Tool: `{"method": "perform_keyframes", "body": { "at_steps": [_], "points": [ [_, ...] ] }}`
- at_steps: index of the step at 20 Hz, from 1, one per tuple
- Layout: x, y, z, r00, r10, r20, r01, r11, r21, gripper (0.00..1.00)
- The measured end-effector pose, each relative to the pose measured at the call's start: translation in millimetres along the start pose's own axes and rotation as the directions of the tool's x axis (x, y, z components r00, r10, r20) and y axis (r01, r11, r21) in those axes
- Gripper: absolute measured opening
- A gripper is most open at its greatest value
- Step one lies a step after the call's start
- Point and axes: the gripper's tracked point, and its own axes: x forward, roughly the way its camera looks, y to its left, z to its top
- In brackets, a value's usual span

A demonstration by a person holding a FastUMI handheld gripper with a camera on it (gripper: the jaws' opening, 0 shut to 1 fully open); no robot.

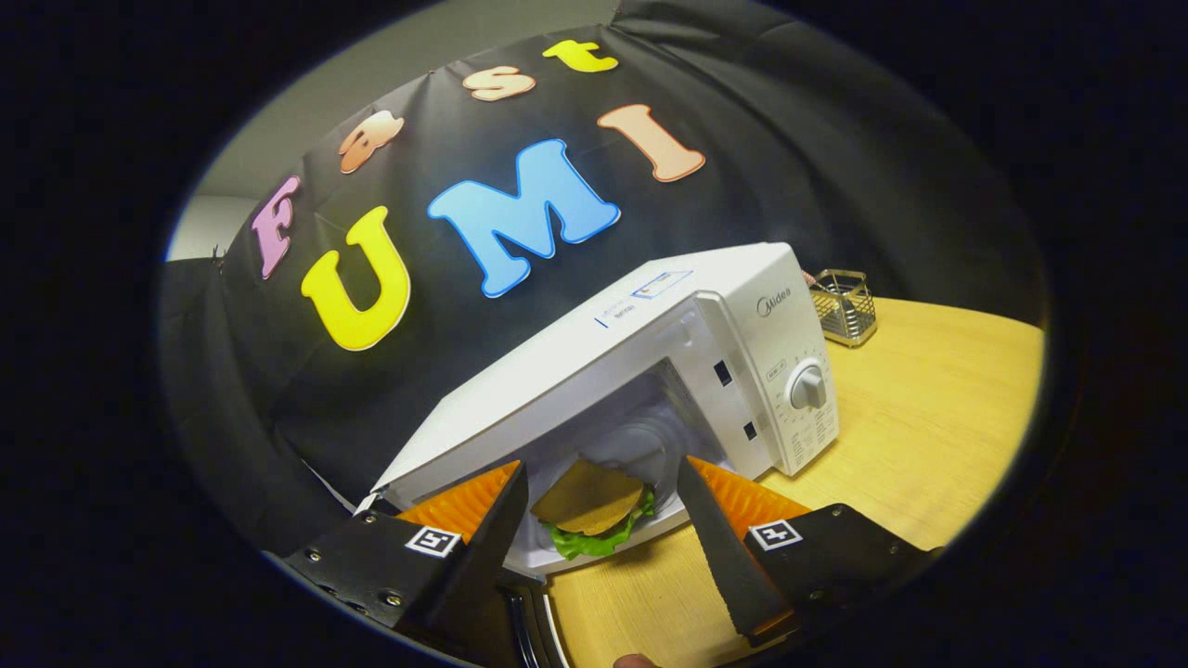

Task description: Open the microwave, put the food inside, and close the microwave door.

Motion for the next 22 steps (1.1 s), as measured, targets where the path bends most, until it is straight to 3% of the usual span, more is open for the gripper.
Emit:
{"method": "perform_keyframes", "body": {
  "at_steps": [9, 15, 22],
  "points": [
    [-91, 53, 45, 0.988, 0.145, 0.057, -0.126, 0.959, -0.254, 0.97],
    [-136, 105, 54, 0.964, 0.256, 0.066, -0.224, 0.923, -0.313, 0.97],
    [-178, 153, 31, 0.931, 0.365, 0.028, -0.329, 0.867, -0.374, 0.97]
  ]
}}
